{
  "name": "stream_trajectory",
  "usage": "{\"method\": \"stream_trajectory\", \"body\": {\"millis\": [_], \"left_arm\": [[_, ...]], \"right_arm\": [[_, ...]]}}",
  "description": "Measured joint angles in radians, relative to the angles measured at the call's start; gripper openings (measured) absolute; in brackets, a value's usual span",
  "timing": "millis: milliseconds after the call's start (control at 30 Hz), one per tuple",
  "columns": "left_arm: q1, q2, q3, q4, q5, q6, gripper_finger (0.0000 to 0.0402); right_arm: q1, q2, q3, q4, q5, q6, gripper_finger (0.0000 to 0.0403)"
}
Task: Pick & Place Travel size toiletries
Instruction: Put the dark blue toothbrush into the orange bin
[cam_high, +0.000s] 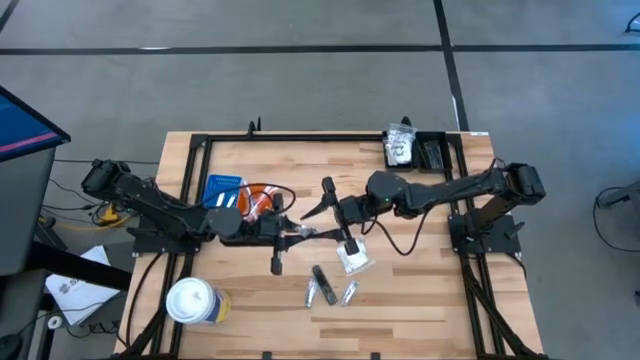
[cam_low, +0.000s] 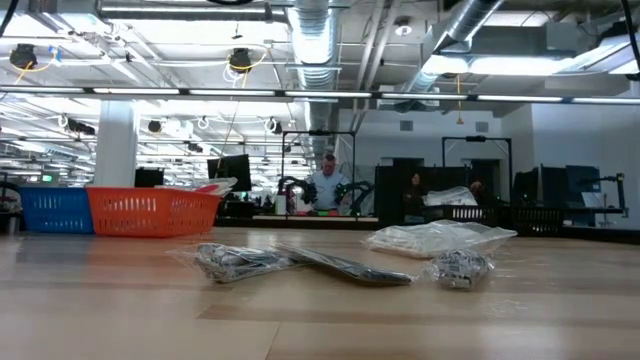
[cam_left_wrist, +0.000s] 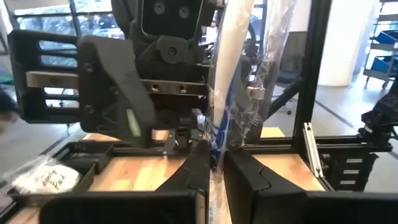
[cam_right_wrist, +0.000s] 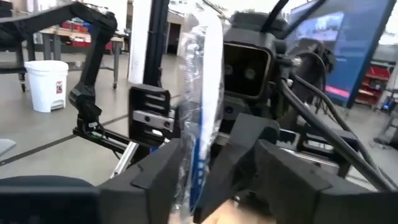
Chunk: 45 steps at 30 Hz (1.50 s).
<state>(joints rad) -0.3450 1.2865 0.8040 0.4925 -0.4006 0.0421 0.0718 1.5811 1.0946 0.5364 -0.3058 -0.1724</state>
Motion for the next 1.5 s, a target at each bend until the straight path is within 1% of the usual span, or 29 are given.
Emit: {"method": "stream_trajectory", "body": {"millis": [100,200,267,367,467,600,733,867,933,1067,1167,1333,1433,1500], "left_arm": [[0.010,0.000,0.000,-0.011,-0.003,-0.032,0.0015],[0.019,-0.004,0.001,-0.028,-0.044,-0.069,0.0015],[0.027,-0.007,0.001,-0.058,-0.074,-0.095,0.0015],[0.041,-0.017,0.001,-0.098,-0.086,-0.135,0.0015],[0.050,-0.026,0.002,-0.126,-0.110,-0.179,0.0015],[0.049,-0.065,0.001,-0.258,-0.232,-0.256,0.0015],[0.048,-0.131,0.001,-0.450,-0.374,-0.407,0.0015],[0.052,-0.173,0.000,-0.606,-0.467,-0.577,0.0015],[0.062,-0.182,0.000,-0.687,-0.490,-0.670,0.0015],[0.121,-0.178,0.000,-0.877,-0.466,-0.912,0.0015],[0.190,-0.151,0.000,-1.001,-0.392,-1.079,0.0015],[0.284,-0.106,0.000,-1.062,-0.274,-1.204,0.0015],[0.314,-0.093,0.000,-1.066,-0.214,-1.255,0.0015],[0.321,-0.094,0.000,-1.098,-0.194,-1.308,0.0015]], "right_arm": [[-0.014,-0.013,0.000,-0.030,0.000,0.020,0.0231],[-0.024,-0.028,0.001,-0.048,-0.001,0.023,0.0250],[-0.030,-0.046,-0.003,-0.107,-0.001,0.024,0.0255],[-0.036,-0.073,0.001,-0.118,-0.001,0.023,0.0255],[-0.044,-0.100,0.000,-0.172,0.000,0.019,0.0255],[-0.061,-0.138,-0.002,-0.252,0.006,0.016,0.0255],[-0.095,-0.181,0.000,-0.314,0.055,0.015,0.0255],[-0.157,-0.239,-0.001,-0.366,0.075,-0.015,0.0255],[-0.203,-0.274,0.000,-0.391,0.075,-0.007,0.0255],[-0.320,-0.342,0.000,-0.480,0.076,0.050,0.0255],[-0.404,-0.376,0.000,-0.518,0.077,0.079,0.0255],[-0.483,-0.374,-0.019,-0.526,0.074,0.089,0.0255],[-0.504,-0.365,-0.019,-0.518,0.074,0.084,0.0255],[-0.517,-0.366,-0.019,-0.507,0.071,0.070,0.0255]]}}
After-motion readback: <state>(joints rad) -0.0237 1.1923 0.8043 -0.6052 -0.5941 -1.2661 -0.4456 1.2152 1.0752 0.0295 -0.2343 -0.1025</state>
